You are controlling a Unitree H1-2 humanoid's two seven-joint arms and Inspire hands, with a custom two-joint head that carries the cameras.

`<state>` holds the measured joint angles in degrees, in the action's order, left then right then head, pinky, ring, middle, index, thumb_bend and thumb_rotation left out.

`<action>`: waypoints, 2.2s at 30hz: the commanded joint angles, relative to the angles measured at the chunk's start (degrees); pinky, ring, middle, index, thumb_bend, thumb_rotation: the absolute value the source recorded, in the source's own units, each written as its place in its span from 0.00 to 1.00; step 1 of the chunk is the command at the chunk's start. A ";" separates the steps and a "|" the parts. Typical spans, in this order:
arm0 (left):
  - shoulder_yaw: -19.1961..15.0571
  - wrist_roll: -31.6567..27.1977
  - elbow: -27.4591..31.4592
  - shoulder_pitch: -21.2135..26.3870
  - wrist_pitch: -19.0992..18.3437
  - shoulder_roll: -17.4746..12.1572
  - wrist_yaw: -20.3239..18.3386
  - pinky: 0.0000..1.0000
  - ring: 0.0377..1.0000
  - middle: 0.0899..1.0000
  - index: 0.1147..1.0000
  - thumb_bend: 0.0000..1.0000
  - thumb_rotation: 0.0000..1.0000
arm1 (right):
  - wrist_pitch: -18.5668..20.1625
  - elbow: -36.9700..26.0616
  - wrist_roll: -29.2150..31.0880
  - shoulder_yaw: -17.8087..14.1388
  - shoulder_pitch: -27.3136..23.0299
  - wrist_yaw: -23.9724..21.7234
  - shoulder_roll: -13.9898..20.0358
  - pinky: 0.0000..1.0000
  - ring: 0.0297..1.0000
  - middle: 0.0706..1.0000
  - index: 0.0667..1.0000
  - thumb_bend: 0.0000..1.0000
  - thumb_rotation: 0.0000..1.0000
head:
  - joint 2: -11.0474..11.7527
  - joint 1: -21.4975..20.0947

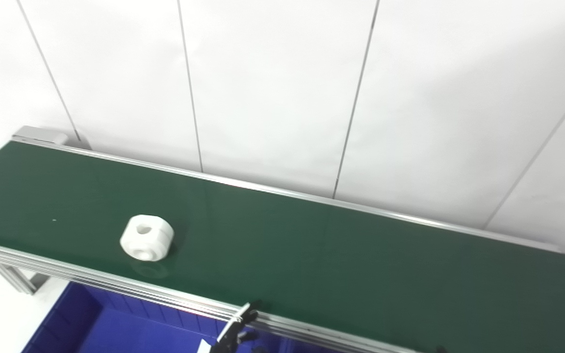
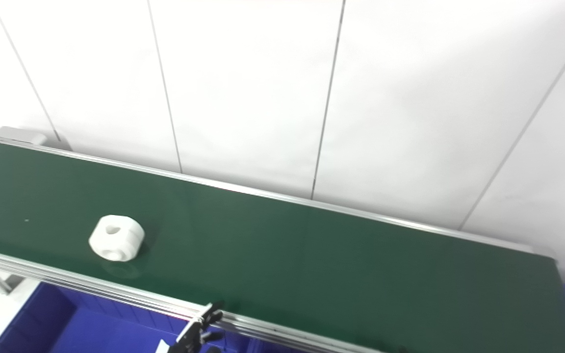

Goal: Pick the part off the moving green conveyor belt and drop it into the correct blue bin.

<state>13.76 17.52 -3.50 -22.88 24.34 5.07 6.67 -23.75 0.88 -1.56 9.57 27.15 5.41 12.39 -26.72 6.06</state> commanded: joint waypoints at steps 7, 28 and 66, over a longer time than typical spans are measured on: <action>1.56 3.40 0.71 0.68 2.40 1.87 3.24 0.72 0.84 0.87 0.81 0.65 0.82 | -3.18 -1.40 2.12 -2.99 0.29 -4.15 -1.31 1.00 1.00 1.00 1.00 0.96 0.99 | -0.59 1.28; -4.41 19.60 30.46 15.23 -9.53 -20.67 -15.76 0.73 0.79 0.76 0.72 1.00 0.23 | -3.17 -3.49 2.72 -6.66 0.25 -9.06 -4.78 1.00 1.00 1.00 1.00 0.90 1.00 | -6.31 2.50; 2.65 31.53 -7.40 39.66 -15.69 -29.51 -16.93 0.65 0.77 0.79 0.80 0.97 0.26 | -3.18 -3.54 0.71 -5.11 -0.22 -9.11 -5.51 1.00 1.00 1.00 1.00 0.84 1.00 | -6.48 0.45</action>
<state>16.31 47.92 -11.04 14.60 9.43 -24.26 -12.19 -24.02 -1.48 -0.81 4.36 27.31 -3.61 6.64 -33.13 6.50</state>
